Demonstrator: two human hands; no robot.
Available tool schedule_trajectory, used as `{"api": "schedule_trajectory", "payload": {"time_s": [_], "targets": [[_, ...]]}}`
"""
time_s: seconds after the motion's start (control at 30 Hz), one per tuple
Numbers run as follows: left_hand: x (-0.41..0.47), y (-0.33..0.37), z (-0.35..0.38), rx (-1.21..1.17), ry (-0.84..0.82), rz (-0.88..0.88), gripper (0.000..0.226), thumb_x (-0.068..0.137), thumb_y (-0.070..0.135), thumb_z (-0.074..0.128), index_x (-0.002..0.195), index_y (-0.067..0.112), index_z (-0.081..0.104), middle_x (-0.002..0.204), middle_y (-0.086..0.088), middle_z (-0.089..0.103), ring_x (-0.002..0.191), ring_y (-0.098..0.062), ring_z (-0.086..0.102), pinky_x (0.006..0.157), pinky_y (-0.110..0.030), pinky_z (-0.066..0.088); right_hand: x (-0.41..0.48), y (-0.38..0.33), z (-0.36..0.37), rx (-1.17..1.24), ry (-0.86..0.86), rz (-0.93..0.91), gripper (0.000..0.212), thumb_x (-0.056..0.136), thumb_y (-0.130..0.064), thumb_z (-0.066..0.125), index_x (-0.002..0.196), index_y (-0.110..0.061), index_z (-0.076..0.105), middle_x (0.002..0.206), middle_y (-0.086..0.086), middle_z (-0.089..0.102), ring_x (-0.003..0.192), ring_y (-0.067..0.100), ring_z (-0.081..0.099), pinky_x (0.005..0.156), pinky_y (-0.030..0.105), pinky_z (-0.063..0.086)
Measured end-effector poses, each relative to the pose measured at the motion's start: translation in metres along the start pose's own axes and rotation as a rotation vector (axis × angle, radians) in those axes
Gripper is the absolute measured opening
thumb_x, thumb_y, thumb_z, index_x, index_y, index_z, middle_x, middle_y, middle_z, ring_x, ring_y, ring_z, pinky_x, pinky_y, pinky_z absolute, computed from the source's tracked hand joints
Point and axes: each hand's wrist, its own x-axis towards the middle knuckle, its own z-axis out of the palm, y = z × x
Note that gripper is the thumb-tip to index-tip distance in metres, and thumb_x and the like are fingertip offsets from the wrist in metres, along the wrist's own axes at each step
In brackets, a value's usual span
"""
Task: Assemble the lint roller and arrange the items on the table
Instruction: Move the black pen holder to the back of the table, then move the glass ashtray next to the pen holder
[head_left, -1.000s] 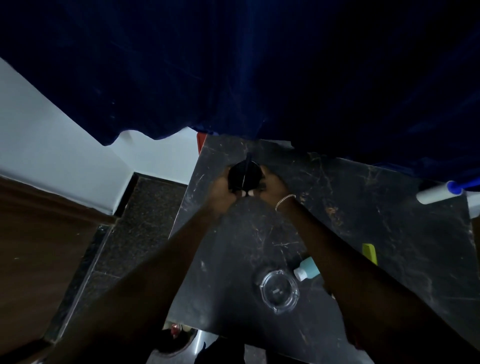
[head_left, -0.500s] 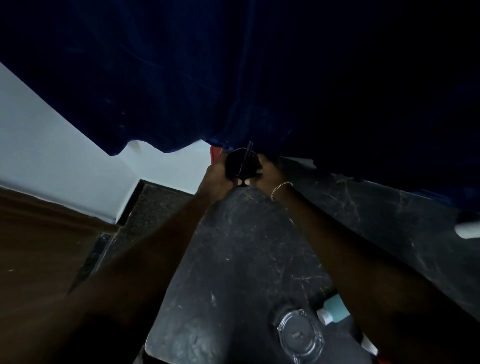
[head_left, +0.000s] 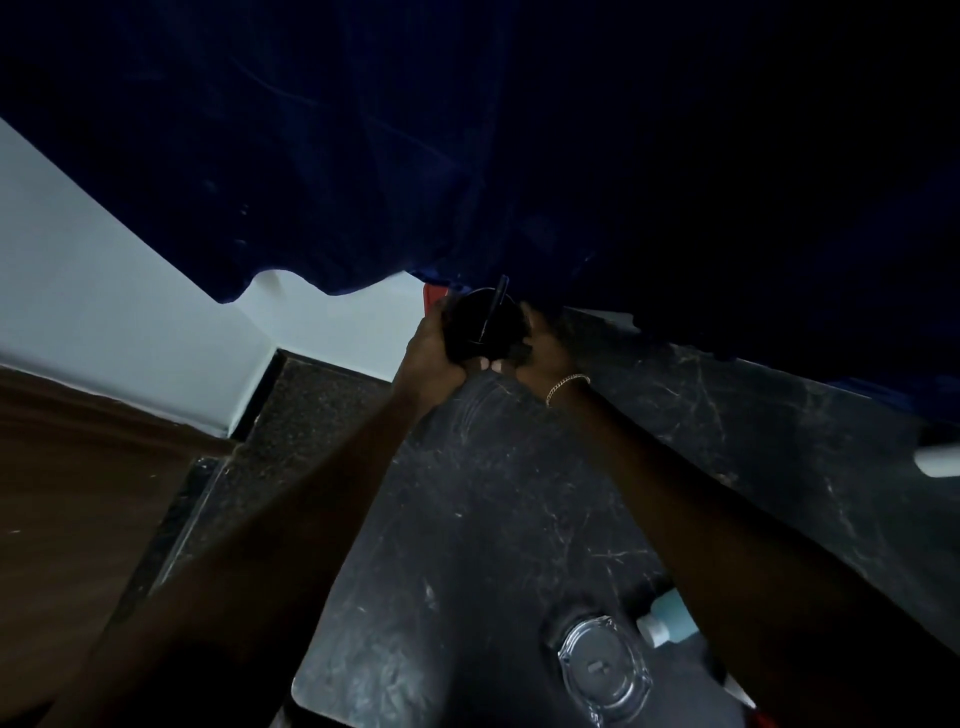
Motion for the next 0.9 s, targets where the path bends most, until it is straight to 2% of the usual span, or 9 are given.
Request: {"api": "schedule_trajectory", "payload": {"time_s": [0.07, 0.1, 0.2, 0.3, 0.4, 0.5, 0.63, 0.8, 0.9], "targets": [[-0.024, -0.004, -0.001, -0.047, 0.037, -0.026, 0.092, 0.074, 0.047, 0.084, 0.148, 0.047, 0.03, 0.139, 0.03, 0.049, 0.123, 0.004, 0.052, 0.101, -0.025, 0.045, -0.019, 0.008, -0.002, -0.003, 0.042, 0.022, 0.104, 0.082, -0.016, 0.079, 0.16, -0.027, 0.011, 0.159, 0.008, 0.035, 0.14, 0.026, 0.045, 0.115, 0.04, 0.04], [-0.038, -0.008, 0.0, -0.026, 0.041, 0.006, 0.093, 0.075, 0.055, 0.081, 0.15, 0.05, 0.026, 0.141, 0.034, 0.045, 0.126, 0.007, 0.05, 0.102, -0.024, 0.044, -0.031, 0.013, -0.002, -0.026, 0.062, 0.009, 0.106, 0.081, -0.021, 0.08, 0.16, -0.028, 0.01, 0.161, 0.007, 0.032, 0.141, 0.025, 0.043, 0.112, 0.033, 0.037], [-0.079, -0.024, 0.007, 0.152, 0.001, 0.111, 0.1, 0.083, 0.071, 0.066, 0.161, 0.043, 0.01, 0.164, 0.012, 0.028, 0.149, -0.013, 0.036, 0.114, -0.038, 0.041, -0.076, 0.034, 0.003, -0.19, 0.113, -0.065, 0.104, 0.082, -0.036, 0.078, 0.16, -0.026, 0.01, 0.164, 0.005, 0.027, 0.146, 0.021, 0.034, 0.111, 0.027, 0.024], [-0.114, -0.034, 0.015, 0.398, -0.005, 0.208, 0.098, 0.091, 0.069, 0.057, 0.164, 0.025, 0.009, 0.171, -0.001, 0.016, 0.158, -0.021, 0.017, 0.125, -0.045, 0.029, -0.125, 0.058, 0.009, -0.256, 0.109, -0.129, 0.097, 0.086, -0.042, 0.072, 0.16, -0.021, 0.013, 0.165, 0.004, 0.021, 0.151, 0.02, 0.024, 0.126, 0.035, 0.021], [-0.154, -0.036, 0.024, 0.483, -0.049, 0.325, 0.094, 0.094, 0.065, 0.055, 0.164, 0.017, 0.014, 0.171, -0.005, 0.017, 0.159, -0.022, 0.013, 0.127, -0.042, 0.023, -0.176, 0.078, 0.019, -0.375, 0.147, -0.171, 0.091, 0.088, -0.049, 0.062, 0.159, -0.019, 0.013, 0.165, 0.006, 0.022, 0.153, 0.024, 0.022, 0.123, 0.046, 0.028], [-0.189, -0.039, 0.038, 0.511, -0.116, 0.351, 0.093, 0.095, 0.065, 0.052, 0.165, 0.019, 0.011, 0.173, -0.003, 0.012, 0.16, -0.021, 0.009, 0.127, -0.042, 0.022, -0.222, 0.09, 0.027, -0.466, 0.196, -0.206, 0.089, 0.089, -0.054, 0.055, 0.159, -0.019, 0.014, 0.164, 0.004, 0.023, 0.152, 0.021, 0.024, 0.121, 0.045, 0.031], [-0.232, -0.044, 0.061, 0.548, -0.189, 0.35, 0.092, 0.096, 0.065, 0.049, 0.165, 0.024, 0.004, 0.173, 0.003, 0.002, 0.16, -0.014, -0.002, 0.128, -0.04, 0.015, -0.274, 0.099, 0.03, -0.524, 0.248, -0.235, 0.085, 0.09, -0.052, 0.057, 0.158, -0.016, 0.02, 0.163, 0.005, 0.026, 0.151, 0.022, 0.027, 0.119, 0.043, 0.031], [-0.278, -0.042, 0.094, 0.583, -0.194, 0.362, 0.087, 0.098, 0.064, 0.046, 0.165, 0.023, 0.009, 0.173, 0.0, 0.009, 0.16, -0.014, 0.004, 0.126, -0.036, 0.012, -0.332, 0.111, 0.029, -0.505, 0.315, -0.213, 0.078, 0.088, -0.045, 0.062, 0.151, -0.005, 0.04, 0.154, 0.013, 0.042, 0.141, 0.03, 0.043, 0.115, 0.043, 0.039], [-0.3, -0.036, 0.111, 0.614, -0.212, 0.389, 0.082, 0.099, 0.06, 0.046, 0.163, 0.015, 0.021, 0.17, -0.007, 0.022, 0.157, -0.022, 0.021, 0.127, -0.038, 0.025, -0.361, 0.123, 0.024, -0.449, 0.37, -0.185, 0.069, 0.087, -0.036, 0.063, 0.143, 0.002, 0.048, 0.143, 0.017, 0.05, 0.129, 0.033, 0.05, 0.11, 0.042, 0.043]]}}
